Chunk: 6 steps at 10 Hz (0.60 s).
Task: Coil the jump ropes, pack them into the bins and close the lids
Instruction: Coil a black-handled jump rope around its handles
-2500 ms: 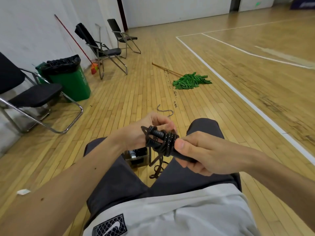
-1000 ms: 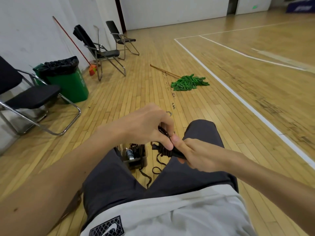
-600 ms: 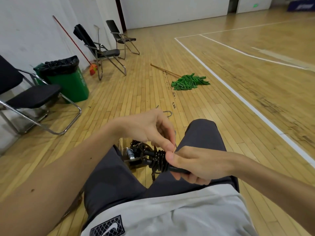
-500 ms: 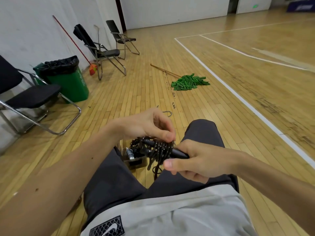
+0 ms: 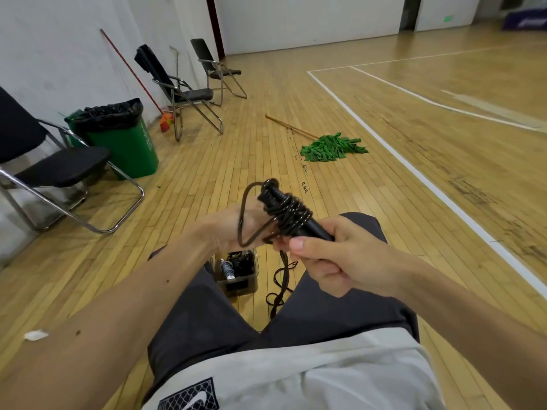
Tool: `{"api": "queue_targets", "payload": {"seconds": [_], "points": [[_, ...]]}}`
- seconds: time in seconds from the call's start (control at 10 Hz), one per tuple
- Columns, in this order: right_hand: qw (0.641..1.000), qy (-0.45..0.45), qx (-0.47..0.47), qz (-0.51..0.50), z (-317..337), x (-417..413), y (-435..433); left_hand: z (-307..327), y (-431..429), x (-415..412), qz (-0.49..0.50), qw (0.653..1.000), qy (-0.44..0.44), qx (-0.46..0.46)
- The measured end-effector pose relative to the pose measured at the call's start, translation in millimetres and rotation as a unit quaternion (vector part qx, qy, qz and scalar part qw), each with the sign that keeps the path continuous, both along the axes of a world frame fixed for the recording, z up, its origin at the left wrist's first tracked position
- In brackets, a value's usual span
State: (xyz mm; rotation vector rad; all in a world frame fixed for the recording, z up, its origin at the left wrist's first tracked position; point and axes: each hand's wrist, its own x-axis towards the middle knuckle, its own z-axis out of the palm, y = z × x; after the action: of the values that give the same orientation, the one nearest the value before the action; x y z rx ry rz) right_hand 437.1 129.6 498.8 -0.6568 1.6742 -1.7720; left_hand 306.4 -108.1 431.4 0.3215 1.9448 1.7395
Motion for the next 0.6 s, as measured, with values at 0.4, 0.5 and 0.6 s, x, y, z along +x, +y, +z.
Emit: {"api": "queue_targets", "payload": {"seconds": [0.4, 0.5, 0.6], "points": [[0.995, -0.004, -0.041, -0.093, -8, -16, 6, 61, 38, 75, -0.084, 0.995, 0.004, 0.045], [0.994, 0.009, -0.027, -0.102, -12, -19, 8, 62, 41, 79, -0.077, 0.997, -0.004, 0.030], [0.993, 0.020, -0.013, -0.116, -16, -21, 10, 60, 42, 79, -0.067, 0.998, 0.004, 0.004]]}}
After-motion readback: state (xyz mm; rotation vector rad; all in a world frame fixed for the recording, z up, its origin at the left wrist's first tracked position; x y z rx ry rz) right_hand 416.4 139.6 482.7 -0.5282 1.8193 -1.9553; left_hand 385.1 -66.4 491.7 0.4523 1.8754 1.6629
